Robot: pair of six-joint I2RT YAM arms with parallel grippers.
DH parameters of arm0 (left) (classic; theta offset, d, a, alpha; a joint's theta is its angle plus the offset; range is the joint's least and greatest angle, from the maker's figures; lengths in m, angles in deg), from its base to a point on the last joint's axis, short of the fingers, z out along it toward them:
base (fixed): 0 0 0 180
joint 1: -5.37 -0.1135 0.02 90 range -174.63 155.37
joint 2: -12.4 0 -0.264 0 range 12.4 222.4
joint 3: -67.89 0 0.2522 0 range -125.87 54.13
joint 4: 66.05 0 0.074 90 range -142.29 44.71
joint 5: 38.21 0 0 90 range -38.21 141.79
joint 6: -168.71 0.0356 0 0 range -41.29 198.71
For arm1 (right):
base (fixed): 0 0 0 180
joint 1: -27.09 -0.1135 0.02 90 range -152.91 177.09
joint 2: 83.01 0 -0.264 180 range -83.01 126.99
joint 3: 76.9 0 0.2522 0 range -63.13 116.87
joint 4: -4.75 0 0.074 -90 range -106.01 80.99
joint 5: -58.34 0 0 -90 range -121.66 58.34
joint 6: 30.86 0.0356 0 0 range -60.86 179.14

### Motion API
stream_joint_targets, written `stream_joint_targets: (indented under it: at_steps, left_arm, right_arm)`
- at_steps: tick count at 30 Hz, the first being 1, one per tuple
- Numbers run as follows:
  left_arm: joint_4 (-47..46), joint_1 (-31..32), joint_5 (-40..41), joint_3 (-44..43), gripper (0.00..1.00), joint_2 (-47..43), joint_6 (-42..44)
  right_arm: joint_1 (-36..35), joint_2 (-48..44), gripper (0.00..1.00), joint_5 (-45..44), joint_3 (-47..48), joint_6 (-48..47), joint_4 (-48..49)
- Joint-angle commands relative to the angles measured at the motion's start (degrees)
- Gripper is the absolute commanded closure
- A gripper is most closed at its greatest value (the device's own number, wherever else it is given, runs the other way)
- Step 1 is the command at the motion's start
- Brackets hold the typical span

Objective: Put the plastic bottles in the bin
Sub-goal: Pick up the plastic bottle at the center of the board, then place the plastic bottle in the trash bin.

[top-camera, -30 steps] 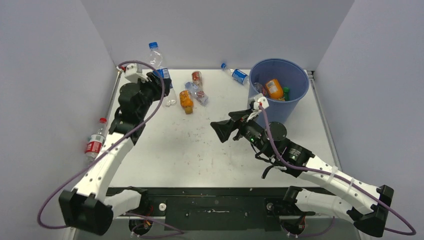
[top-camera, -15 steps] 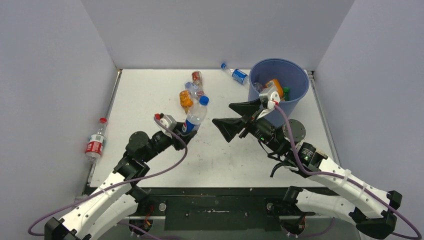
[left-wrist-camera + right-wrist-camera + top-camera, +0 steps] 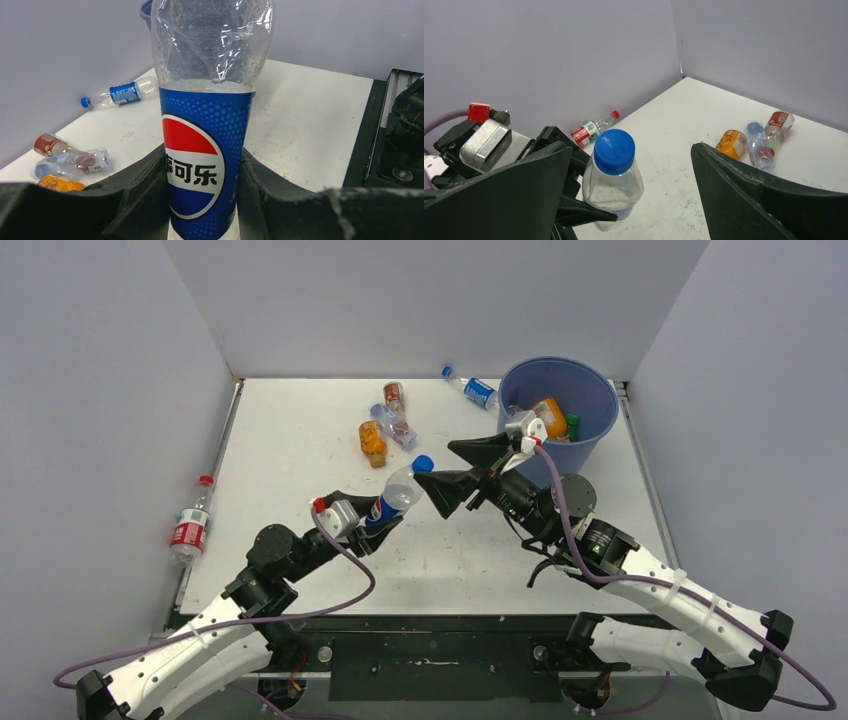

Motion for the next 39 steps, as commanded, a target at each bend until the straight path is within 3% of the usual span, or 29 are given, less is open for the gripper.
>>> stream_joint_targets:
  at_steps: [1,5,10,14,17,18,20,21,23,27,32,36,39]
  left_arm:
    - [-2.9,1.2,1.3,-0.7,0.74,-0.7,2.1]
    - [-2.6,2.1,2.0,-0.8,0.75,-1.0,2.7]
    - [-2.8,2.7,2.7,-0.6,0.75,-1.5,2.8]
    - [-2.7,2.9,2.8,-0.6,0.75,-1.5,2.8]
    - [-2.5,3.3,3.2,-0.6,0.74,-1.6,2.9]
    - [-2.6,3.3,3.2,-0.6,0.73,-1.6,2.9]
    - [-2.5,3.5,3.3,-0.6,0.62,-1.5,2.9]
    - [-2.3,3.5,3.4,-0.6,0.47,-1.6,2.8]
    - [-2.1,3.6,3.6,-0.6,0.03,-1.7,2.2]
    - [-2.8,3.9,7.0,-0.3,0.04,-2.8,0.9]
    - [-3.4,3.9,15.0,0.1,0.04,-4.8,1.1]
    - [-2.6,3.9,20.1,-0.1,0.04,-5.5,1.6]
    - [-2.4,3.9,21.5,-0.2,0.04,-5.6,1.8]
  right_arm:
    - [-0.3,2.9,0.05,1.0,1.9,4.5,6.6]
    - [-0.3,5.5,0.03,1.8,2.9,8.3,7.0]
    - [-0.3,6.6,0.22,2.2,3.1,10.3,6.9]
    - [-0.4,6.8,0.52,2.2,3.0,10.7,6.7]
    - [-0.4,6.6,0.88,2.5,2.7,10.8,6.7]
    - [-0.4,6.6,0.94,2.4,2.7,10.8,6.5]
    - [-0.4,6.4,0.95,2.6,2.8,10.5,6.3]
    - [-0.4,6.3,0.95,2.8,2.8,10.2,6.2]
    - [-0.4,5.8,0.95,2.1,3.5,9.1,4.9]
    - [-0.4,4.1,0.95,-5.6,11.2,1.4,-3.4]
    - [-0.2,2.7,0.95,-27.7,21.9,-12.1,-8.7]
    - [0.1,4.2,0.95,-47.9,23.5,-28.4,2.8]
    - [5.0,7.3,0.95,-52.1,22.9,-35.5,10.9]
